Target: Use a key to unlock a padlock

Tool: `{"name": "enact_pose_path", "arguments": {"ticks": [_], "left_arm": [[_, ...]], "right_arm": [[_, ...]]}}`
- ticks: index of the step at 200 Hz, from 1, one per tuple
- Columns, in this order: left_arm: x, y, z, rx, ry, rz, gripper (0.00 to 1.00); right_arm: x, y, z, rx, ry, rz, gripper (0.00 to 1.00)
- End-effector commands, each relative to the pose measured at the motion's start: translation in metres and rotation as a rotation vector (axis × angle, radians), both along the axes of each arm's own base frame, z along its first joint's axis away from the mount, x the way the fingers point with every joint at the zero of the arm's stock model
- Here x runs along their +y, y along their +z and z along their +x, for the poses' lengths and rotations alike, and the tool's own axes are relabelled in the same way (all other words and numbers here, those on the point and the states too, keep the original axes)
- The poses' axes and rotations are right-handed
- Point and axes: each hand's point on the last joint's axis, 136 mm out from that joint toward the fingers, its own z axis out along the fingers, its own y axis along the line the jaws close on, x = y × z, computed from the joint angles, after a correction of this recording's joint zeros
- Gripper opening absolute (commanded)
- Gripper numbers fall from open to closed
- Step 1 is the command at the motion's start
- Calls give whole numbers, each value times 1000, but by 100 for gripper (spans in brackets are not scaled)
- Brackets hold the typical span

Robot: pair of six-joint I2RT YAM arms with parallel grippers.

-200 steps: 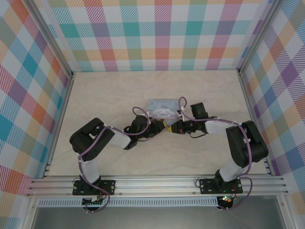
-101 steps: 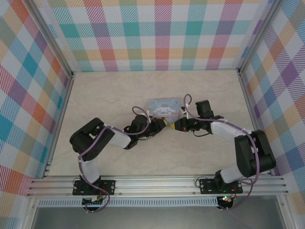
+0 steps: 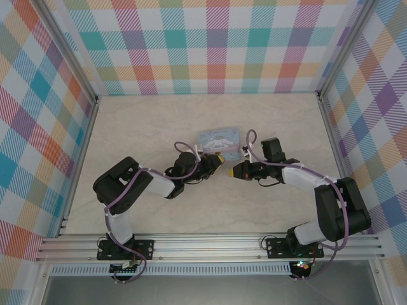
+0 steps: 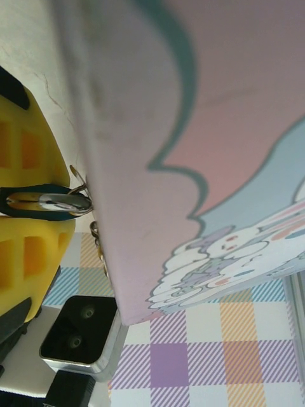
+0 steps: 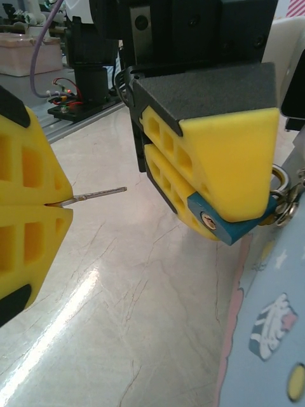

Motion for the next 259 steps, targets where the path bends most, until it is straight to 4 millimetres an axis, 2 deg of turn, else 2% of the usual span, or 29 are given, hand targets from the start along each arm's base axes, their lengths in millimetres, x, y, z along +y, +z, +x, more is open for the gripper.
{"name": "enact_pose_path", "arguments": {"ticks": [1, 54, 124, 205, 259], "left_arm": [[-9, 31, 4, -50, -11, -90, 0], [-9, 27, 1, -47, -19, -84, 0], [-14, 34, -5, -80, -70, -101, 0], [-22, 34, -14, -113, -152, -88, 0], [-24, 34, -14, -127, -163, -102, 0]], "right_arm": [[4, 4, 6, -20, 21, -2, 1], [6, 3, 16, -18, 7, -14, 1], [9, 0, 26, -15, 7, -17, 1], [12, 1, 27, -13, 25, 0, 2], [14, 1, 26, -6, 37, 11, 2]]}}
